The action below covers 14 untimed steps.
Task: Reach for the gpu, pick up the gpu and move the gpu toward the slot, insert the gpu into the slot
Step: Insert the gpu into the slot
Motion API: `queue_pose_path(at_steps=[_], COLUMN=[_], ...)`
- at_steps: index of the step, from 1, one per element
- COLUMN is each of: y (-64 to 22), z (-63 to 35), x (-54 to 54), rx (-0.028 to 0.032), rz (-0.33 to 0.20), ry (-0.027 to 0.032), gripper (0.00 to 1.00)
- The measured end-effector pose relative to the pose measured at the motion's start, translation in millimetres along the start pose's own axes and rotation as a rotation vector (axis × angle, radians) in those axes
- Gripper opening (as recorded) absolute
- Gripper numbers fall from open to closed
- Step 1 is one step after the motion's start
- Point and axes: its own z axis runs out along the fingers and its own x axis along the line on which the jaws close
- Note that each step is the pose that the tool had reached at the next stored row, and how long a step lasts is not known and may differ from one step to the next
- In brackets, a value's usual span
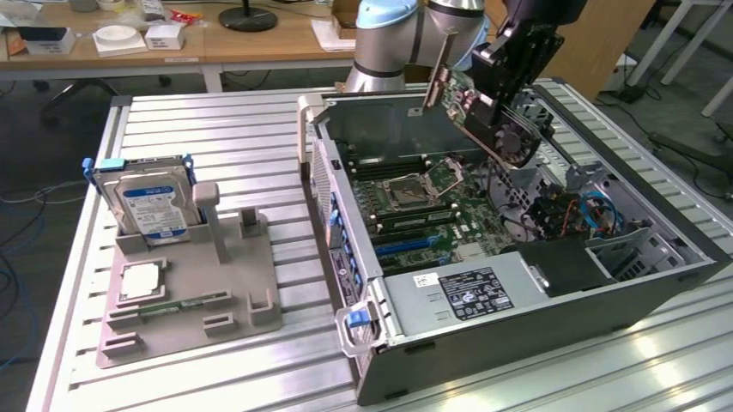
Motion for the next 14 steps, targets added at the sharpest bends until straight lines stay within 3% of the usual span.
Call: queue_pose_path(at_steps=[11, 14], y=[-0.1, -0.1], z=[1.1, 1.7], x=[0.0, 0.0], rx=[0.0004, -0.0138], rz=[-0.145, -0.165], ry=[0.0034, -0.0036], gripper=[0.26, 0.26])
